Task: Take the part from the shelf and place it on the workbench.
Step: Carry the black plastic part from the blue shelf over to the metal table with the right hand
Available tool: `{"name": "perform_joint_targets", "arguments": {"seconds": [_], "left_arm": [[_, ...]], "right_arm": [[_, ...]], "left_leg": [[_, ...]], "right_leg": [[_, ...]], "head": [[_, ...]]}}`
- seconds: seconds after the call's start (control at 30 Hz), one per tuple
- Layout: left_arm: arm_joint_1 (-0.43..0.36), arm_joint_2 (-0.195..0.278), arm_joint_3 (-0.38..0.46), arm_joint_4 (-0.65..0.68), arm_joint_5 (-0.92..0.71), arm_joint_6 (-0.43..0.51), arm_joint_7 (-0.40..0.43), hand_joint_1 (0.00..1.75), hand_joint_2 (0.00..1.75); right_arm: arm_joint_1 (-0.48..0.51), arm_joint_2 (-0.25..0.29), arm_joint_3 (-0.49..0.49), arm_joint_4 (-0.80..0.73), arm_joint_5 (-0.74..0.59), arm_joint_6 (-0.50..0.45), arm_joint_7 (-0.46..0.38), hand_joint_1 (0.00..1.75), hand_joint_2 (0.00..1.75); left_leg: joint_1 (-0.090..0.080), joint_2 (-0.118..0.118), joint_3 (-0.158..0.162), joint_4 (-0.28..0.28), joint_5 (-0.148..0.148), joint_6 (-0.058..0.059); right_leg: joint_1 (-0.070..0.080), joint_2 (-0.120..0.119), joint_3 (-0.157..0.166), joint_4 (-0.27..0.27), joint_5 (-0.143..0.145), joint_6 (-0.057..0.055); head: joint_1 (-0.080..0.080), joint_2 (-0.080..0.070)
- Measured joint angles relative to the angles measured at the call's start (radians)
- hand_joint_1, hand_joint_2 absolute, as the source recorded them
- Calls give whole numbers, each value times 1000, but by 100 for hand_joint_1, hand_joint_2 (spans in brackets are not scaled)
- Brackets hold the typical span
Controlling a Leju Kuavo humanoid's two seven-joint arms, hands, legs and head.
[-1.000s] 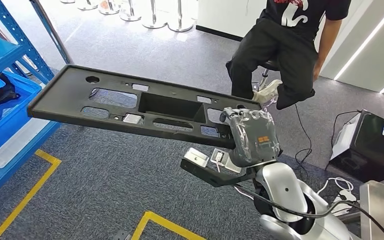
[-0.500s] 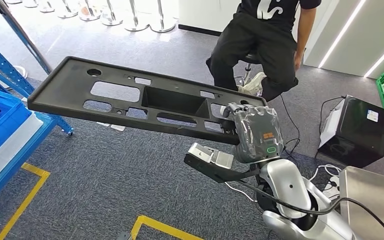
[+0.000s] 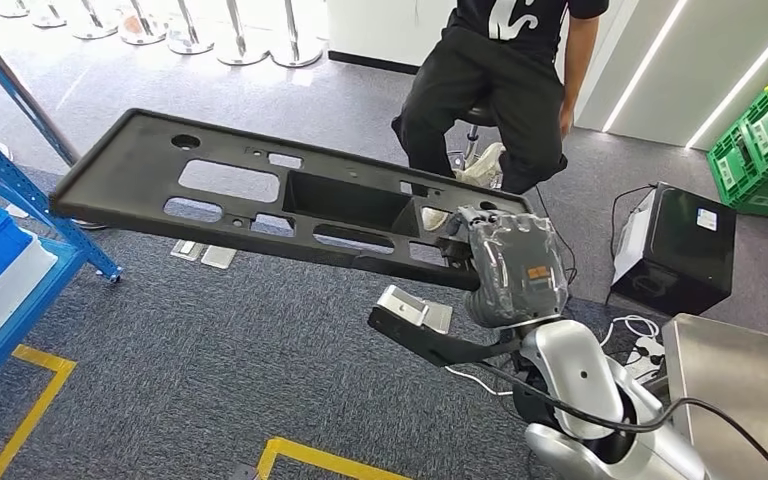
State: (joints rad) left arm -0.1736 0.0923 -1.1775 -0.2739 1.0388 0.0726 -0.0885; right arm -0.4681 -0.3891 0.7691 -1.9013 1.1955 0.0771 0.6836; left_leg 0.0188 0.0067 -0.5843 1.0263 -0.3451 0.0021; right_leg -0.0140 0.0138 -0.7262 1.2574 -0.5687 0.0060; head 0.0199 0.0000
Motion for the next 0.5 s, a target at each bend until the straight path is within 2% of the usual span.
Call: {"name": "perform_joint_targets", "arguments": {"seconds": [0.03, 0.07, 0.1, 0.17, 0.2, 0.23, 0.3, 0.37, 0.43, 0.5], "left_arm": [[1, 0, 0, 0, 0, 0, 0, 0, 175], [0, 0, 1, 0, 0, 0, 0, 0, 175], [0, 0, 2, 0, 0, 0, 0, 0, 175], [-2, 0, 3, 0, -1, 0, 0, 0, 175], [-2, 0, 3, 0, -1, 0, 0, 0, 175], [-2, 0, 3, 0, -1, 0, 0, 0, 175], [-2, 0, 4, 0, -1, 0, 0, 0, 175], [-3, 0, 4, 0, -1, 0, 0, 0, 175], [-4, 0, 4, 0, -2, 0, 0, 0, 175], [-1, 0, 4, 0, -4, -2, 0, 0, 175]], "right_arm": [[1, 0, -1, 0, -1, 0, 0, 175, 175], [1, 0, -2, 0, -2, 0, 0, 175, 175], [1, 0, -3, 0, -2, 0, 0, 175, 175], [1, 0, -5, 0, -2, 1, 0, 175, 175], [1, 0, -7, 0, -2, 1, 0, 175, 175], [0, 0, -9, -1, -2, 1, 0, 175, 175], [0, 0, -11, -2, -2, 1, 0, 175, 175], [0, -1, -13, -4, -2, 1, 0, 175, 175], [0, 0, -13, -7, -2, 2, 0, 175, 175], [2, 0, -13, -8, -5, 3, 0, 175, 175]], "left_leg": [[0, 5, 0, 0, -1, 0], [0, 11, 1, 0, -1, -1], [1, 15, 2, 1, -3, -3], [0, 23, 7, 2, -8, -10], [-2, 26, 8, 4, -10, -15], [-4, 29, 9, 5, -12, -21], [-6, 36, 10, 4, -13, -31], [-2, 34, 10, 13, -25, -43], [1, 18, -20, 89, -74, -49], [0, 6, -81, 221, -136, -50]], "right_leg": [[-1, -3, -19, 40, -9, 3], [-3, -5, -22, 46, 0, 5], [-4, -9, -6, 12, 26, 6], [-5, -30, 62, -121, 87, 6], [-3, -38, 89, -177, 105, 3], [0, -43, 103, -209, 111, -2], [6, -34, 104, -221, 109, -16], [5, -24, 105, -226, 112, -30], [3, -17, 108, -232, 115, -43], [7, -7, 108, -232, 114, -50]], "head": [[4, 0], [9, 0], [14, 0], [22, 0], [25, 0], [27, 0], [22, 0], [15, 0], [4, 0], [-11, 0]]}}
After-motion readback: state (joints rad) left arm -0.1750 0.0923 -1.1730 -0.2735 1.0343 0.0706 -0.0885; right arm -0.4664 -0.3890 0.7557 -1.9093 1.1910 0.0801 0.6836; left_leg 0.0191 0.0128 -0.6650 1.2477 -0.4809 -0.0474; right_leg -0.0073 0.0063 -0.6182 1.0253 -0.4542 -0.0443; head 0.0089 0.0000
